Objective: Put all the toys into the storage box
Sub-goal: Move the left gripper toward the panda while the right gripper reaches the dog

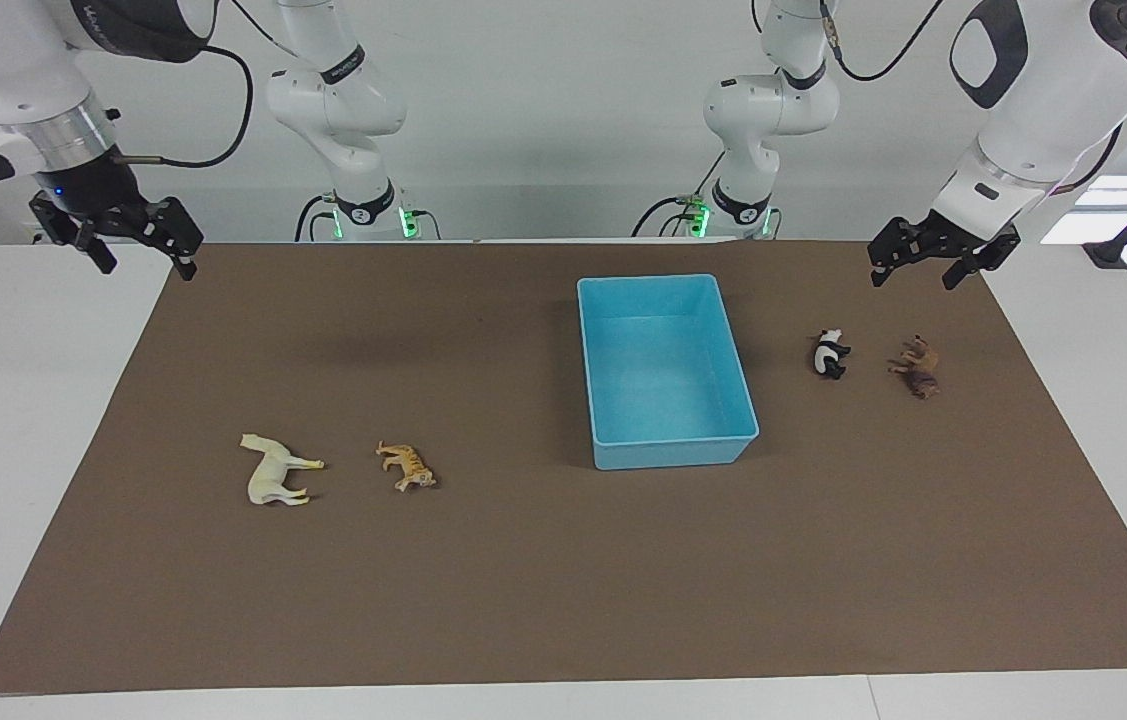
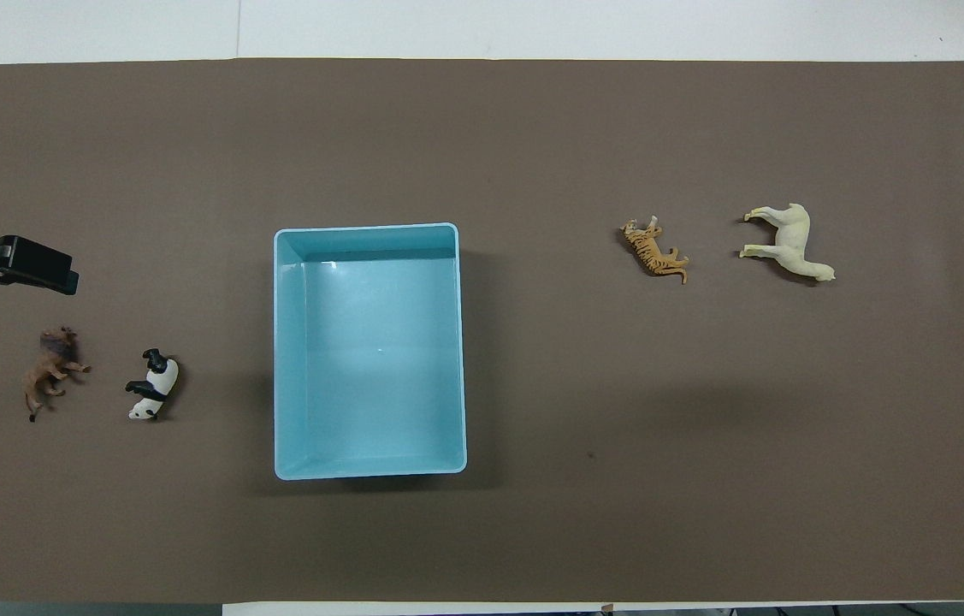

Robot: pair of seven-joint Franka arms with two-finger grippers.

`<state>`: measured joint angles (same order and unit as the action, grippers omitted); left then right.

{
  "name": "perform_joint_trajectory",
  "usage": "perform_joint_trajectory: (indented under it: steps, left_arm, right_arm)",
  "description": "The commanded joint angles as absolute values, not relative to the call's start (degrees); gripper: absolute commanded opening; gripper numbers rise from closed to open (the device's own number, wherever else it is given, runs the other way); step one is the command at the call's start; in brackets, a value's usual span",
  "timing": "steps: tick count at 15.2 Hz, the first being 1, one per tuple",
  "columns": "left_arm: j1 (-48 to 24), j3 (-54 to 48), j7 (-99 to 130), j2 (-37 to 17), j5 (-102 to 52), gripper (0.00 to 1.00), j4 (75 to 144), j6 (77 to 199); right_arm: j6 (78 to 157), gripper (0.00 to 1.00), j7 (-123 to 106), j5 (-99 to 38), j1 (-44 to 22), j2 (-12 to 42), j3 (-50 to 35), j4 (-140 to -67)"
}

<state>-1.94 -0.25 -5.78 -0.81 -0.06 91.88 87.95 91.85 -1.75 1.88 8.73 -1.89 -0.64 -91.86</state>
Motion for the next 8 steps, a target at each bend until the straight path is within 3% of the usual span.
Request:
perform_joint_trajectory:
  steps: [1, 8]
  left_arm:
    - [-1.7, -0.2, -6.2, 0.4, -0.2, 1.0, 93.2, 88.9]
    - [-1.5, -0.1, -6.4, 1.0, -0.2, 1.0, 94.6, 89.2]
  right_arm:
    - [92.8, 1.0, -3.1, 2.4, 9.8, -2.8, -1.1, -93.3]
    - [91.8, 1.0, -3.0, 2.2, 11.3, -2.8, -1.1, -93.2]
